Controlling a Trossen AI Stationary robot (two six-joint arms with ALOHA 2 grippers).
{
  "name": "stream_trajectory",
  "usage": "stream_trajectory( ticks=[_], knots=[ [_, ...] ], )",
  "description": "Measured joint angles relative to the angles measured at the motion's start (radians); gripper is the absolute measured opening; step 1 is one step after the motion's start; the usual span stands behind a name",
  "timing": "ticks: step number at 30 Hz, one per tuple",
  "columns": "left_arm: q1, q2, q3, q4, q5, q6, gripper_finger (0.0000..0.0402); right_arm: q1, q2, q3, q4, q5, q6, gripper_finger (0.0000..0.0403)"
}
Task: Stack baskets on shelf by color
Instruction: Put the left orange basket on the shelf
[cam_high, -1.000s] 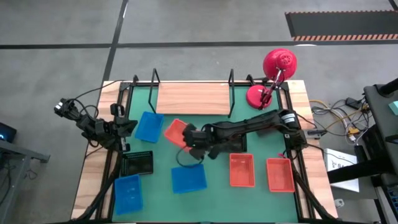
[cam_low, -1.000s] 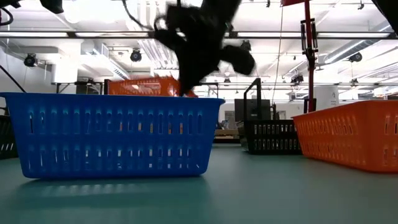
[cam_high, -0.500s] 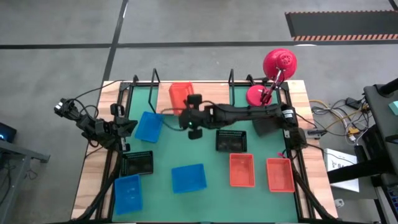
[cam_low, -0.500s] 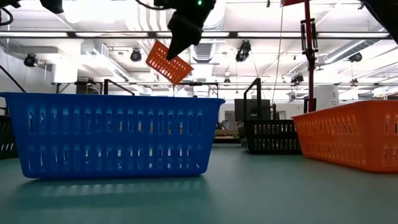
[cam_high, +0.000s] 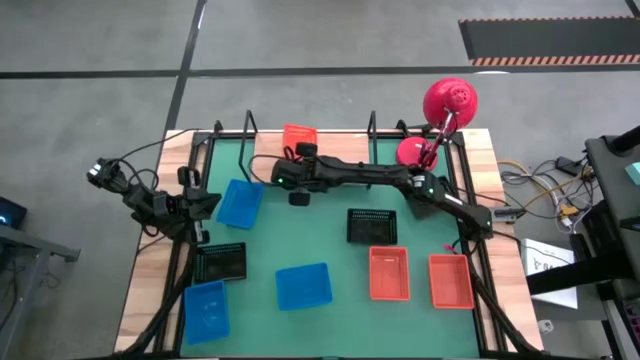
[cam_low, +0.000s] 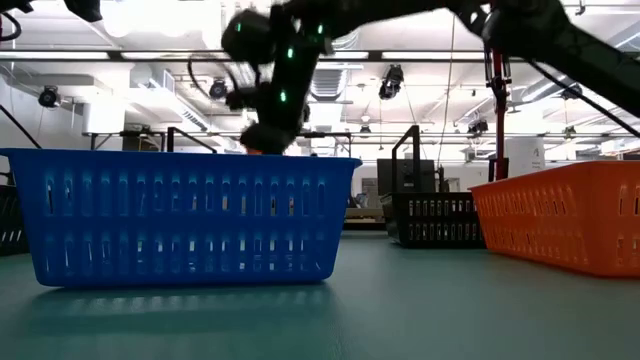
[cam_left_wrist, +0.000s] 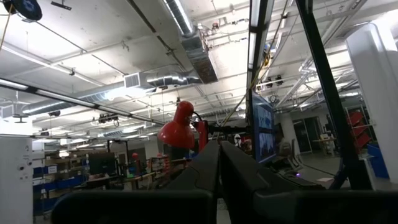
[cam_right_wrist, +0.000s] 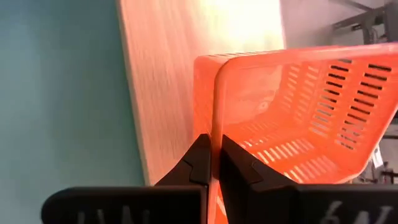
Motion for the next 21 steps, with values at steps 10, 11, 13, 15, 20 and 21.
stream_trajectory(
  ticks=[10, 11, 13, 15, 20, 21],
  knots=[
    [0.000, 0.002, 0.000, -0.001, -0.014, 0.000, 0.0000, -0.014, 0.001, -0.010, -0.001, -0.053, -0.029, 0.0015],
    [0.000, 0.002, 0.000, -0.002, -0.014, 0.000, 0.0000, -0.014, 0.001, -0.011, 0.001, -0.055, -0.029, 0.0020],
    [0.000, 0.002, 0.000, 0.000, -0.014, 0.000, 0.0000, -0.014, -0.001, -0.012, 0.002, -0.059, -0.030, 0.0034],
    [0.000, 0.002, 0.000, -0.001, -0.015, 0.000, 0.0000, -0.014, -0.001, -0.012, 0.004, -0.059, -0.029, 0.0048],
    [0.000, 0.002, 0.000, -0.001, -0.016, 0.000, 0.0000, -0.014, -0.007, -0.012, 0.007, -0.055, -0.021, 0.0083],
    [0.000, 0.002, 0.000, -0.001, -0.016, 0.000, 0.0000, -0.013, -0.009, -0.012, 0.007, -0.054, -0.013, 0.0088]
  ],
)
